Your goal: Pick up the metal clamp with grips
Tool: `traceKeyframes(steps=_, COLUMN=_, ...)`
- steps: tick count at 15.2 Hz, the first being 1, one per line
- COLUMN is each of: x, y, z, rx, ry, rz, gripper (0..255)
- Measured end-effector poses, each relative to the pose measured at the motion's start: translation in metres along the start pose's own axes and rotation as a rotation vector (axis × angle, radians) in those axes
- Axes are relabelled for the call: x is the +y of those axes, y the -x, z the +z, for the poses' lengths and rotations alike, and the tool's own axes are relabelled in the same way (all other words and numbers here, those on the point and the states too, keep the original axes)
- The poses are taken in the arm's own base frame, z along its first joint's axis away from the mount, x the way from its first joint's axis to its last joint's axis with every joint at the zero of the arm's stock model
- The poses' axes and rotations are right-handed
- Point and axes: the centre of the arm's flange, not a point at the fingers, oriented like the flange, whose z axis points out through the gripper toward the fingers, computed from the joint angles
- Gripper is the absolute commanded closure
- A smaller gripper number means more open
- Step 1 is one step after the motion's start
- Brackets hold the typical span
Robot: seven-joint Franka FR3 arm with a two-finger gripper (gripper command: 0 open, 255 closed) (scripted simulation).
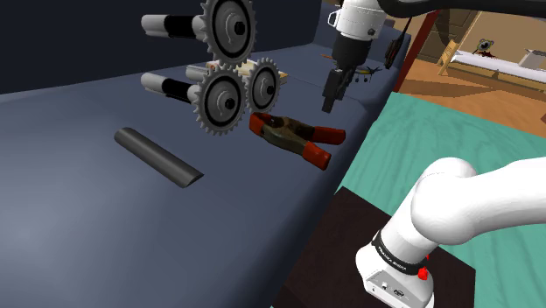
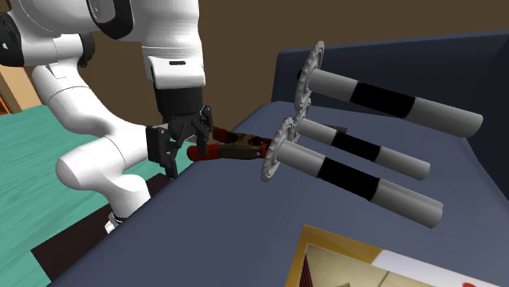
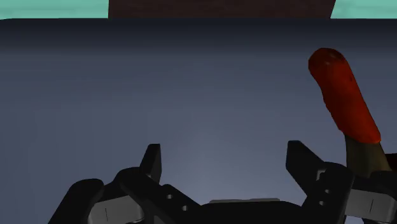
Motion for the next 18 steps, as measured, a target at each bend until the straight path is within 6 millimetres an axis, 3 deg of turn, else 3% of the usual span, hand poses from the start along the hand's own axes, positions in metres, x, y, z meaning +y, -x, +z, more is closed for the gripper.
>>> traceKeyframes(steps=3, x=-0.015, y=-0.004, z=-0.004, rx=0.005, ry=-0.003, rz=-0.068, gripper=0)
traceKeyframes(steps=10, x=-0.097, y=-0.007, z=-0.017, rx=0.030, ry=-0.023, rz=-0.446, gripper=0)
traceKeyframes(steps=13, x=-0.110, y=-0.006, z=-0.012, rx=0.033, ry=-0.026, rz=-0.503, gripper=0)
traceKeyframes(steps=18, x=-0.114, y=-0.007, z=0.012, rx=0.034, ry=-0.027, rz=-0.511, gripper=0)
